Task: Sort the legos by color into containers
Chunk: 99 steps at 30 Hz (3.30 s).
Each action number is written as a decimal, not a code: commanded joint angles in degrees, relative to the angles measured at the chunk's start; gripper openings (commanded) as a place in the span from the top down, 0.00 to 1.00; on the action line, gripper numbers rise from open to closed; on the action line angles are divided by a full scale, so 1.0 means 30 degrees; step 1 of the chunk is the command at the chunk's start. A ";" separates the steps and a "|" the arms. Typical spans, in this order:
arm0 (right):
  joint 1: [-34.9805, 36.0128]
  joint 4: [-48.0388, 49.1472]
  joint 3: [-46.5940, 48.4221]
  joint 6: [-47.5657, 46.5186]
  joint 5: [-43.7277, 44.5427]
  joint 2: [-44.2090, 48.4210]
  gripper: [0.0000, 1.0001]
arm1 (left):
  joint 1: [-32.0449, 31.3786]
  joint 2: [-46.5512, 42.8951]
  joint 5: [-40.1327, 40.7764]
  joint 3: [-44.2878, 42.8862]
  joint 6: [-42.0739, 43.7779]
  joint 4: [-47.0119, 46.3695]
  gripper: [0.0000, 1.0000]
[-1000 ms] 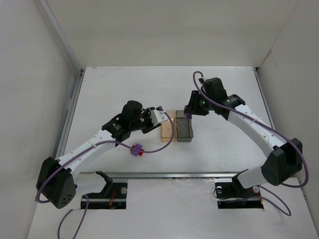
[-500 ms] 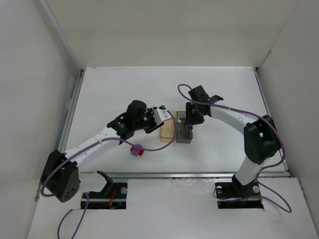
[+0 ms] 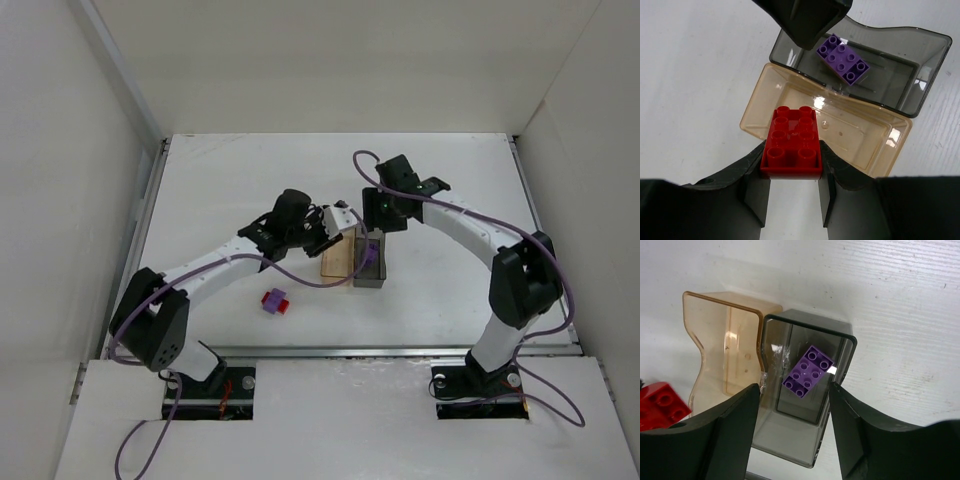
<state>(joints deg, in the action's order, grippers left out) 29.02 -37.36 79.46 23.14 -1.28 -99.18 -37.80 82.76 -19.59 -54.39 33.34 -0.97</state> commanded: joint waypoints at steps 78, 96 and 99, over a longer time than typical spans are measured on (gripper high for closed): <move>0.0817 0.0582 0.0144 -0.3110 -0.0092 0.4784 0.36 | 0.3020 -0.2421 -0.1142 -0.2344 -0.0009 1.1018 1.00; 0.1373 0.9144 -0.2260 -0.2380 -0.8978 0.7016 0.32 | 0.3167 -0.1513 -0.4543 -0.8940 -0.8067 0.6244 1.00; 0.1373 0.9347 -0.1821 -0.2175 -0.9677 0.6838 0.32 | 0.2991 -0.1513 -0.4543 -0.8940 -0.8243 0.6008 1.00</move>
<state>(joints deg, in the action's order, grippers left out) 32.71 -14.68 72.18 15.90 -26.15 -78.52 -28.36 78.46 -31.07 -78.89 11.81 20.10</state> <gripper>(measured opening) 0.683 0.327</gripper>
